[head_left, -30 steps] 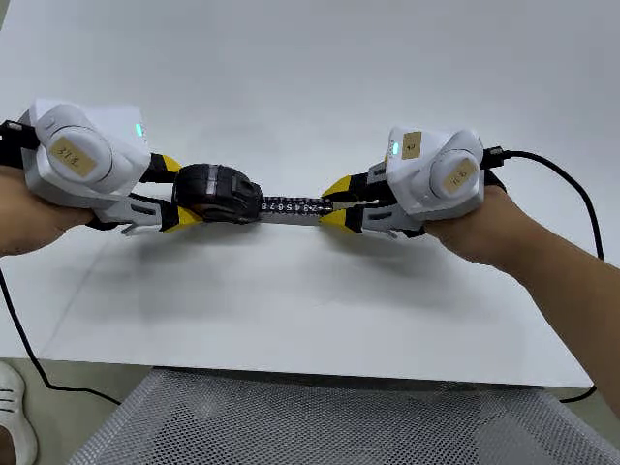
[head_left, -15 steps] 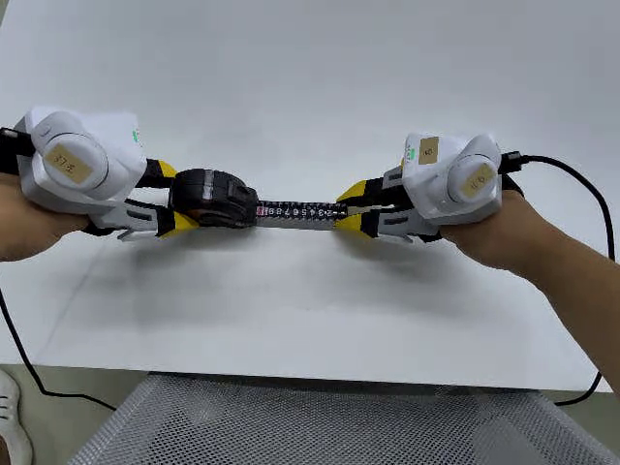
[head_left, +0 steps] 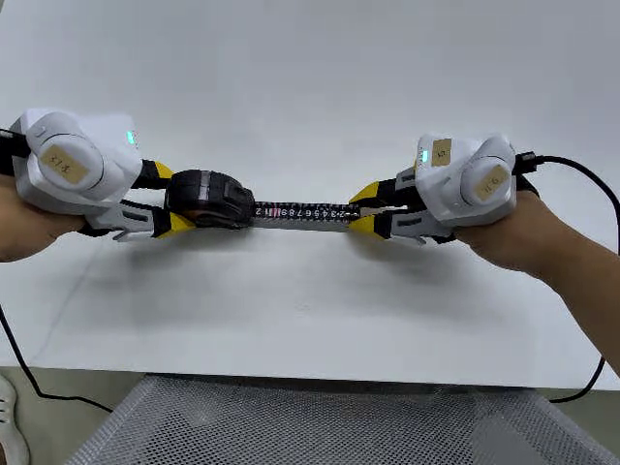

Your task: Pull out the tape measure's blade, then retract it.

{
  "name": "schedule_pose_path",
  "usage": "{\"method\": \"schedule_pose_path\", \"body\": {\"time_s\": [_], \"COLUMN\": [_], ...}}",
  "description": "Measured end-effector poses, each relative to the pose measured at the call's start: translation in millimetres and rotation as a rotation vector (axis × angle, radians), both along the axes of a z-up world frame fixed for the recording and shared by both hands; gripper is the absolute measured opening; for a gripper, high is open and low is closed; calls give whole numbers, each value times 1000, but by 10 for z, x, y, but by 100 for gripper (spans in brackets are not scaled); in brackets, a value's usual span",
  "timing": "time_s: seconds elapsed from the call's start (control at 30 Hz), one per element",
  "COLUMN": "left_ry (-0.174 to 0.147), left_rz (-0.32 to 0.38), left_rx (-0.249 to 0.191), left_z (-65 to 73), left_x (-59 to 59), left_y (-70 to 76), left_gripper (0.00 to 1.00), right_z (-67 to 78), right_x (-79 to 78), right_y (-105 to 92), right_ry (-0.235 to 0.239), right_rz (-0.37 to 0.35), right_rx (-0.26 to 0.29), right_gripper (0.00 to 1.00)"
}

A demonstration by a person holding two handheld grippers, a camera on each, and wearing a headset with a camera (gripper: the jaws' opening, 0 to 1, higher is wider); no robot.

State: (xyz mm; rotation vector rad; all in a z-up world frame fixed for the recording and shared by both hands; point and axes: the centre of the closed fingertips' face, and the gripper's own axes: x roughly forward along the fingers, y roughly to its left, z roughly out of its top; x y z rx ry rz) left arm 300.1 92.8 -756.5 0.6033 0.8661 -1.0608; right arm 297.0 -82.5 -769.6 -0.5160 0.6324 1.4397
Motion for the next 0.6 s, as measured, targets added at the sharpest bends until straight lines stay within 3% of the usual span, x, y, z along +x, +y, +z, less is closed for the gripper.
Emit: {"method": "schedule_pose_path", "body": {"time_s": [0.6], "left_ry": [-3], "left_rz": [-7], "left_rx": [9], "left_z": [2], "left_x": [0], "left_y": [-7], "left_gripper": [23], "right_z": [-7], "right_x": [3], "right_y": [-196], "right_ry": [-6], "right_rz": [-2], "right_rx": [-55], "right_gripper": [9]}}
